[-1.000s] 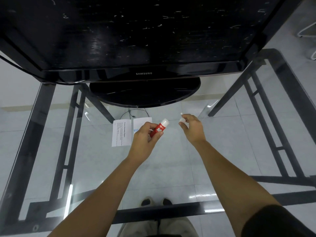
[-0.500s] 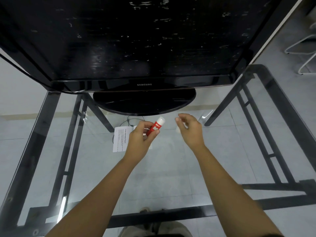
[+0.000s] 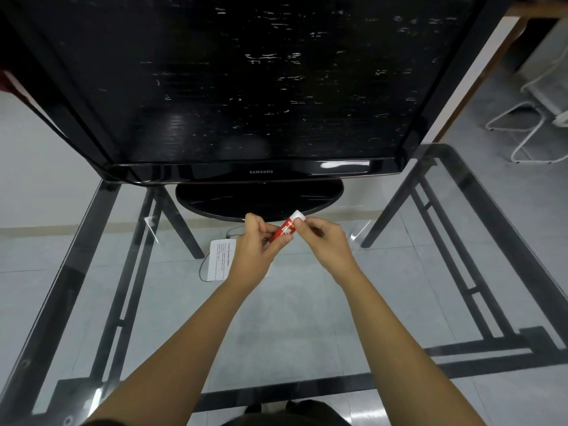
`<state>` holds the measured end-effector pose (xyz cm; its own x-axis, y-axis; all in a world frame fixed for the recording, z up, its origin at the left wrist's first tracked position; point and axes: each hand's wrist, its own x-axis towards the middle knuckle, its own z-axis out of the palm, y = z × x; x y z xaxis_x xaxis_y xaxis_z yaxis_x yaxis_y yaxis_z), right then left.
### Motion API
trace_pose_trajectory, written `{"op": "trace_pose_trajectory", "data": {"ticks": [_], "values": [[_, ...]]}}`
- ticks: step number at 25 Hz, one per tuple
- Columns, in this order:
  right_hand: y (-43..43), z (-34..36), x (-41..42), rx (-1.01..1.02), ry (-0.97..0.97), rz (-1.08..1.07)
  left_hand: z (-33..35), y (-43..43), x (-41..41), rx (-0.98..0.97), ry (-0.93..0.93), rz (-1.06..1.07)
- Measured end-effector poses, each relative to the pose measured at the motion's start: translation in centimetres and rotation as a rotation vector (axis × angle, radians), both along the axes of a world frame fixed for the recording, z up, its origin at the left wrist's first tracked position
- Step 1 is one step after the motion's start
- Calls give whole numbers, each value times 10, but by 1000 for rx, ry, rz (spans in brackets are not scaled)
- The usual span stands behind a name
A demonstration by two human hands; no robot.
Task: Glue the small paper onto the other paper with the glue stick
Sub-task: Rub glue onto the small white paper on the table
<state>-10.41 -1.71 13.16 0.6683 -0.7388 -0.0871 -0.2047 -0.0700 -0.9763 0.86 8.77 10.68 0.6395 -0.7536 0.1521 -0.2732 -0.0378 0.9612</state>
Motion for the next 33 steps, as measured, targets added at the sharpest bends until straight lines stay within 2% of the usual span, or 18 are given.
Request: {"op": "trace_pose_trajectory", "data": {"ticks": [4,7,11,18,21,25,27,31,32,33], "values": [[6,1,-1,32,-26,-67,-1,10,-6,29,-14,-73],[12,2,-3,45,-27,-122,-9,20,-12,47,-23,-3],[25,1,-3,128,-44,-54,-9,23,-21,1,-87,97],[38,5,-3,183,-98,-59,-5,34,-29,-5,-184,101],[38,7,-6,178,-116,-50,0,36,-32,-53,-104,71],[38,8,-10,170,-113,-44,2,37,-35,-108,91,2],[40,6,-9,167,-102,-47,-2,38,-36,-61,2,20],[48,4,-5,171,-85,-62,-12,38,-39,3,-487,224],[49,4,-5,180,-85,-59,-14,38,-38,-7,-503,237],[50,4,-5,189,-91,-60,-13,38,-37,-35,-431,212]]}}
